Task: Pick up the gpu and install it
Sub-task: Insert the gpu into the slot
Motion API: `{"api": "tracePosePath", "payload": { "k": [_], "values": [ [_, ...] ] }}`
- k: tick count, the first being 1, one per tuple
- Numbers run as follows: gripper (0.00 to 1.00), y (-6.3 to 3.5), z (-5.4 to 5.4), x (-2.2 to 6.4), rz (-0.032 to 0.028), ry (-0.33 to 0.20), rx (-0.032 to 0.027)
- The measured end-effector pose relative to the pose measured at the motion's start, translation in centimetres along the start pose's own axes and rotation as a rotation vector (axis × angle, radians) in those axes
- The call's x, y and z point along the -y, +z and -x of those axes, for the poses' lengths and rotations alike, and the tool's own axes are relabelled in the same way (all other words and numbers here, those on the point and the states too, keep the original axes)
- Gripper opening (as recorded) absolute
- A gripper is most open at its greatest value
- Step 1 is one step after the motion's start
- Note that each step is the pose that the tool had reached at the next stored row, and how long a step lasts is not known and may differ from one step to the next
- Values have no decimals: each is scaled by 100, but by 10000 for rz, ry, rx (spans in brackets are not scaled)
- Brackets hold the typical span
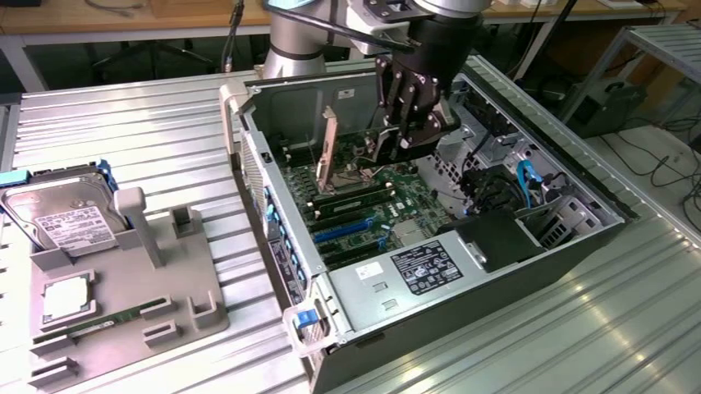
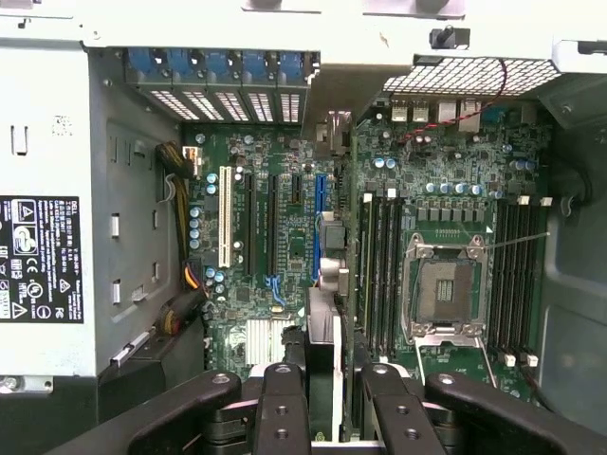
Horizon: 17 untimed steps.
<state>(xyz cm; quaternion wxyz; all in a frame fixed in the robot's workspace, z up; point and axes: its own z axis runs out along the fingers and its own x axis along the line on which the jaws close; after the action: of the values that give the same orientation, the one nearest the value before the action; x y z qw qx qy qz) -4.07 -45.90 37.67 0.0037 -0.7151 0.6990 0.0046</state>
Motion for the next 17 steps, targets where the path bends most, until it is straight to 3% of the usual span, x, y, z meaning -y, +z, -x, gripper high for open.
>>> {"api": "tracePosePath", "payload": {
  "k": [17],
  "values": [
    [27, 80, -2, -3, -1, 1, -20]
  ]
}}
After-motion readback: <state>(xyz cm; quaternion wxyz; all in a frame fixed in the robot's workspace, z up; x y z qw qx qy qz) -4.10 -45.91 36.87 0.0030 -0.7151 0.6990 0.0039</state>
